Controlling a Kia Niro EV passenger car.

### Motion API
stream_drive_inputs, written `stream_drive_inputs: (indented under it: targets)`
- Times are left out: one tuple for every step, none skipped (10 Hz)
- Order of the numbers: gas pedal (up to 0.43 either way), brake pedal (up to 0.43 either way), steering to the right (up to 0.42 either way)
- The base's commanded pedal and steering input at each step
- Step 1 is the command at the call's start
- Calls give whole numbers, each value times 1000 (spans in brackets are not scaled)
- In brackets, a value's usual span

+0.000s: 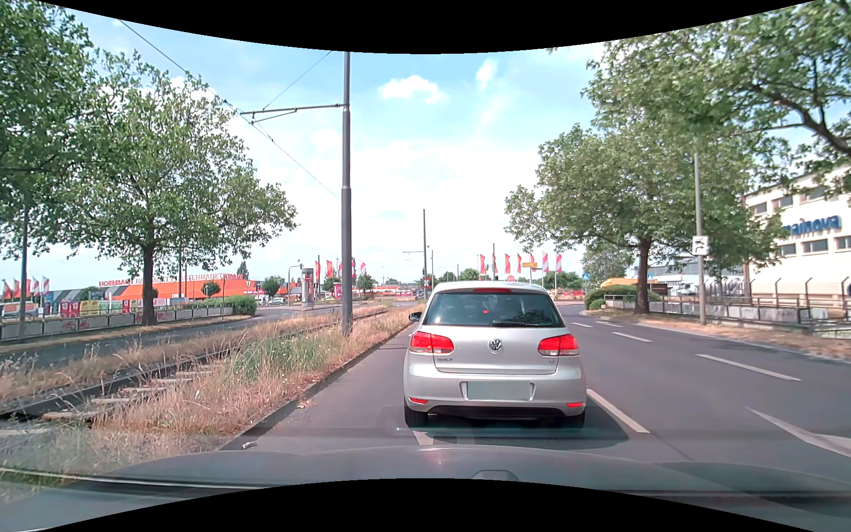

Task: Follow the waypoints while adhering to traffic rules and regulations

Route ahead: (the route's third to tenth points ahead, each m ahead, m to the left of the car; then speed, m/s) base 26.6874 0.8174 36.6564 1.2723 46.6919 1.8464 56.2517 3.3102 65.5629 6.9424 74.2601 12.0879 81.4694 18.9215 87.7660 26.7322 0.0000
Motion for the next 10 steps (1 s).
stream_drive_inputs:
  targets:
    - [0,226,-1]
    - [0,226,-1]
    - [0,226,-1]
    - [0,220,-1]
    - [0,226,-1]
    - [0,226,-1]
    - [0,226,-1]
    - [0,226,-1]
    - [0,226,-1]
    - [0,226,-1]
